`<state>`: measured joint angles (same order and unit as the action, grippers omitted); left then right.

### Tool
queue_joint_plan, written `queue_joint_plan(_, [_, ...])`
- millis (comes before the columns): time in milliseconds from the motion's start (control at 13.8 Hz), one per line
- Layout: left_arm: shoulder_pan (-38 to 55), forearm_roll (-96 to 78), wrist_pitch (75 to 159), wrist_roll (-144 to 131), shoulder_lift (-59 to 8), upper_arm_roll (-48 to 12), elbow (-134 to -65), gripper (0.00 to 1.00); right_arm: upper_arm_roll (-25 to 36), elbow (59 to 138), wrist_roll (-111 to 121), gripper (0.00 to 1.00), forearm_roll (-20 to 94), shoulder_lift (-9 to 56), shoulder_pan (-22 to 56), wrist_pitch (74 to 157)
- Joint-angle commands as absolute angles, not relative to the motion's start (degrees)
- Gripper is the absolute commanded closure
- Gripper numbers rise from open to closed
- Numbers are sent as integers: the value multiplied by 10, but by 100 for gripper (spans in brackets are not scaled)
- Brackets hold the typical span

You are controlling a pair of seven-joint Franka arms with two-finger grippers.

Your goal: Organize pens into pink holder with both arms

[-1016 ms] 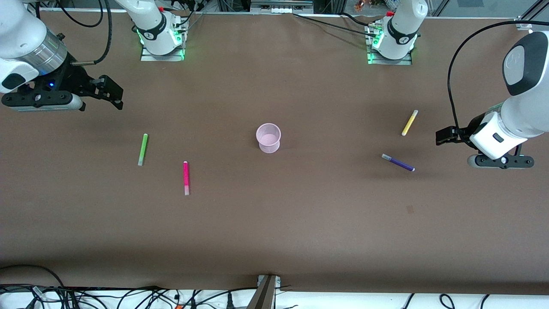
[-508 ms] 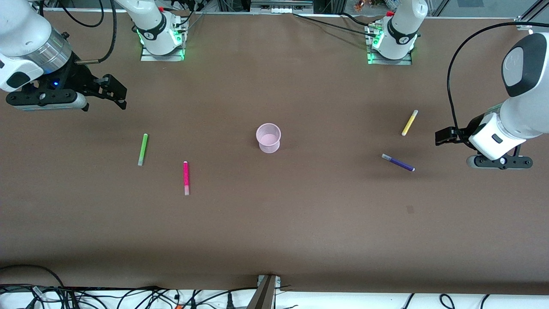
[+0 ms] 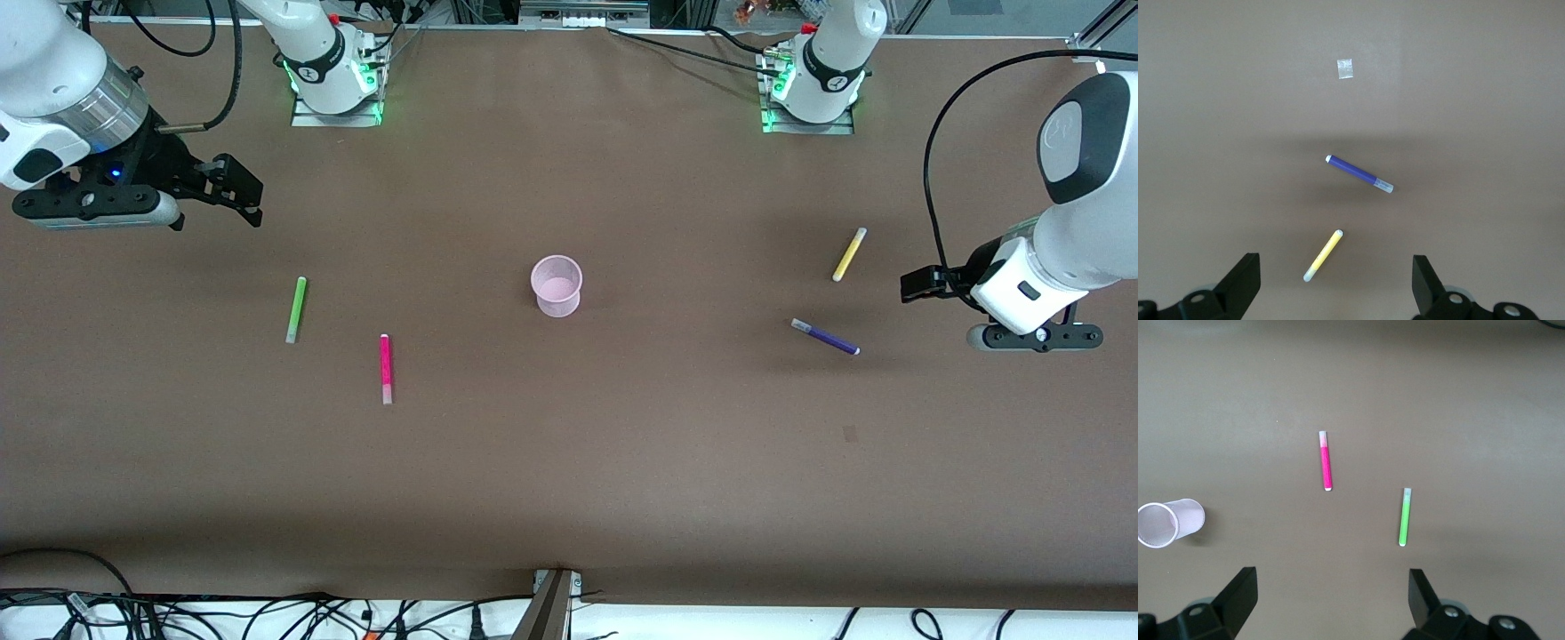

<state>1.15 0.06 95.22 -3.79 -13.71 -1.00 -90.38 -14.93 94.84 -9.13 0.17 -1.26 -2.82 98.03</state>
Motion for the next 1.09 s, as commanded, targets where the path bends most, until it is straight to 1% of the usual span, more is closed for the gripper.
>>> queue_joint_plan(0, [11,5,949,-45,-138,-11,-909,0,-149,954,-100,0,1,-22,-27,982])
queue_joint_plan(653, [10,5,950,-53,-137,-11,-911,0,-149,953,-98,0,0,-21,-27,981])
queue_joint_plan(1016, [10,4,958,-119,-141,-11,-921,0,-149,953,-98,0,2,-21,-27,981])
